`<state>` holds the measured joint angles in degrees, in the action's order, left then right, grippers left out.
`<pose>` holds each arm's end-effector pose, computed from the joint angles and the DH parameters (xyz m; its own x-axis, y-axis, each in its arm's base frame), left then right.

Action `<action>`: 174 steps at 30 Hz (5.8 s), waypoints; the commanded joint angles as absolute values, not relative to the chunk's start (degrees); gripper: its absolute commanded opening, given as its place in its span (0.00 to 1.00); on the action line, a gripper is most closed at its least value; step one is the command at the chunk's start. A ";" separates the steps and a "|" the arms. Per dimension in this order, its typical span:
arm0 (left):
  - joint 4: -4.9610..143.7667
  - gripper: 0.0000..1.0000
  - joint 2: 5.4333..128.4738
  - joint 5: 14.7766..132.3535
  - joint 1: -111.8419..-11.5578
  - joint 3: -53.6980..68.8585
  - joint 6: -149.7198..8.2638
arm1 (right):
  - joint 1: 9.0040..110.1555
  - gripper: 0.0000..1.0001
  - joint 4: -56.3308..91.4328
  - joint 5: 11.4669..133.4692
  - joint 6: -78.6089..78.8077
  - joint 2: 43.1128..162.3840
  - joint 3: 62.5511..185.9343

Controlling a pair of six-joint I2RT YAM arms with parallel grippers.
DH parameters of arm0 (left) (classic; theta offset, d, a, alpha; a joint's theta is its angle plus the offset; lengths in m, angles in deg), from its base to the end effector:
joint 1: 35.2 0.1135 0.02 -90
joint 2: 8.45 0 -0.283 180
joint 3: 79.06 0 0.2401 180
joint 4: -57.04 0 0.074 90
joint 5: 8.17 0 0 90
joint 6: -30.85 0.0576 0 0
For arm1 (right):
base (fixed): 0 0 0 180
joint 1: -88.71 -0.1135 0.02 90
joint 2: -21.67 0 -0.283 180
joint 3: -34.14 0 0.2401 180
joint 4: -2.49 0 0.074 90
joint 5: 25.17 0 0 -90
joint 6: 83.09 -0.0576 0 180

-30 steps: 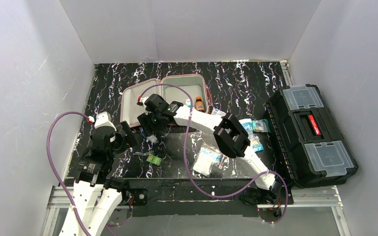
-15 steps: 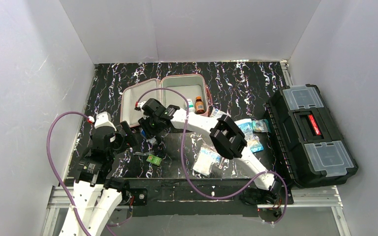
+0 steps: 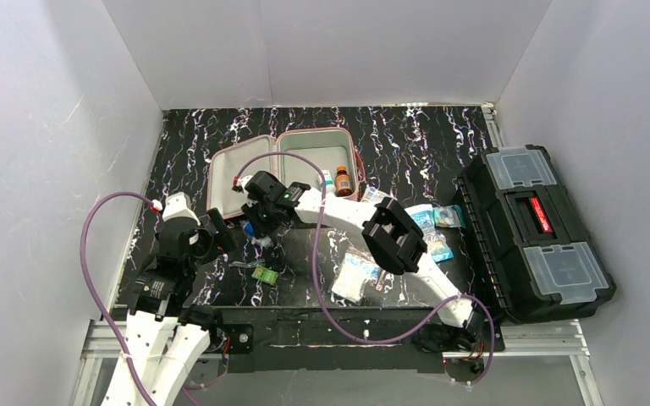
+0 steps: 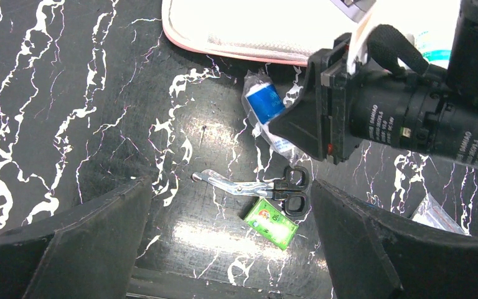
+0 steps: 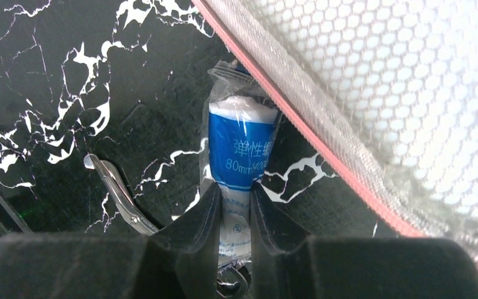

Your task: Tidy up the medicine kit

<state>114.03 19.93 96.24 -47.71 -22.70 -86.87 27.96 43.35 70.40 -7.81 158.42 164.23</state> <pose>0.0974 -0.0069 0.2977 -0.4179 -0.3688 -0.8303 -0.2226 0.9276 -0.3000 0.2655 0.4855 0.1827 -0.5773 -0.5133 -0.6350 -0.7793 0.5785 0.2408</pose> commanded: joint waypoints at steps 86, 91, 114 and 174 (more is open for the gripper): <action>114.12 0.99 22.15 94.79 -47.63 -21.93 -86.13 | 44.50 0.73 43.04 46.58 -19.30 134.43 148.34; 114.36 1.00 22.53 94.47 -47.64 -21.72 -85.93 | 44.50 0.83 39.63 46.67 -18.62 125.39 139.17; 111.36 0.99 25.31 77.29 -47.74 -22.04 -81.60 | 44.53 0.99 42.08 52.12 -33.45 84.11 95.97; 108.28 0.99 26.96 61.61 -47.85 -23.98 -82.13 | 36.95 0.06 10.00 67.64 -62.22 99.80 68.60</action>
<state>108.76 27.32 62.87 -47.71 -23.73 -82.28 37.50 7.83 72.01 -62.63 97.45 70.56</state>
